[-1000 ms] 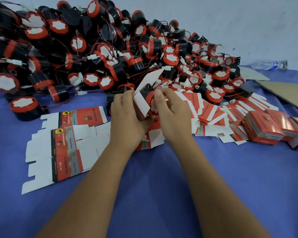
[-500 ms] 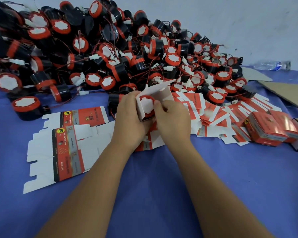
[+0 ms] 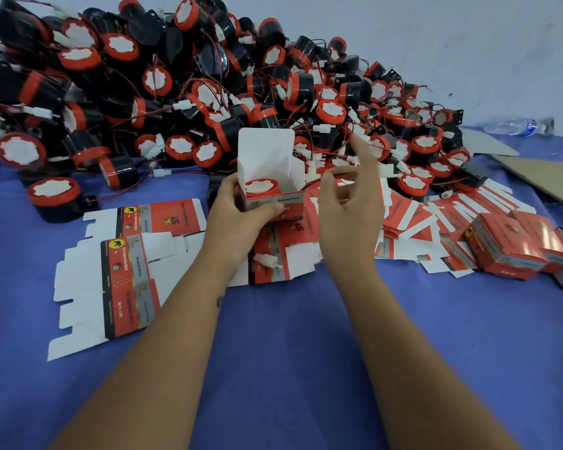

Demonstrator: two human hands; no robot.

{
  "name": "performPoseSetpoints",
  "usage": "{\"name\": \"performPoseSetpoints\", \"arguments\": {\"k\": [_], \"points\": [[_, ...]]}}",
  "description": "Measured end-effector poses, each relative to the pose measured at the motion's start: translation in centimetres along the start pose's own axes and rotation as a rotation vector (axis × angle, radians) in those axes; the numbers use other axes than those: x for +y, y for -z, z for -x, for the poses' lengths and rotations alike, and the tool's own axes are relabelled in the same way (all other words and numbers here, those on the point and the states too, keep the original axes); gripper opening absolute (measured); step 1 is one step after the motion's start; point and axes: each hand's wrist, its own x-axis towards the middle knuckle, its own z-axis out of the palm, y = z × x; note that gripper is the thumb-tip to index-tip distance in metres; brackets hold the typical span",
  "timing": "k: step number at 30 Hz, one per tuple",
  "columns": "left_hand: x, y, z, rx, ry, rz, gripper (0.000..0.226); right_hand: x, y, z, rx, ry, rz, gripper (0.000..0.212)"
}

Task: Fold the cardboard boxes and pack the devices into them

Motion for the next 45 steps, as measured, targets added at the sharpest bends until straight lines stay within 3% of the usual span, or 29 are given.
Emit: {"name": "performPoseSetpoints", "arguments": {"k": [4,11,14,16,20,23,26,29,31,33,36,40,42,45], "points": [[0.3,-0.3,0.2,-0.022,0.022,0.012,0.04,-0.5,0.4,-0.4,0.054,-0.004,-0.187,0.076],[0.5,-0.7,0.3,0.048,0.036,-0.06,0.026,-1.5,0.2,-0.2,-0.149,-0.011,-0.352,0.093],[0.4,-0.7,0.2,0.074,0.046,-0.089,0.035,-1.7,0.8,-0.4,-0.239,-0.082,-0.392,0.059],[0.3,-0.8,0.2,0.085,0.007,-0.131,0.04,-1.8,1.3,-0.6,-0.287,-0.048,-0.273,0.033],[0.1,-0.9,0.3,0.134,-0.002,-0.148,0.043,-1.5,1.7,-1.1,-0.197,0.234,0.208,0.023],[0.2,-0.9,0.4,0.136,0.016,-0.152,0.039,-1.8,2.4,-2.1,-0.148,0.025,0.149,0.022],[0.3,-0.9,0.4,0.126,0.023,-0.146,0.037,-2.2,4.0,-3.2,-0.388,-0.306,-0.166,0.03],[0.3,-0.9,0.4,0.118,0.002,-0.153,0.037,-2.5,4.8,-3.2,-0.723,-0.383,-0.396,0.032],[0.3,-0.8,0.4,0.099,-0.024,-0.157,0.037,-2.5,4.2,-2.8,-0.782,-0.362,-0.462,0.033],[0.2,-0.8,0.5,0.069,-0.039,-0.149,0.038,-2.4,3.0,-2.2,-0.67,-0.241,-0.362,0.027],[0.1,-1.1,0.7,0.027,-0.09,-0.16,0.038,-1.7,0.9,-1.5,-0.419,0.024,-0.021,0.019],[0.1,-1.4,0.9,-0.01,-0.12,-0.171,0.034,-0.1,0.0,-1.0,-0.256,0.26,0.363,0.033],[0.1,-1.4,0.9,-0.011,-0.108,-0.168,0.034,0.4,0.1,-0.9,-0.178,0.443,0.532,0.029],[-0.1,-1.5,0.9,0.007,-0.118,-0.167,0.039,1.1,0.1,-1.1,-0.06,0.554,0.647,0.021]]}}
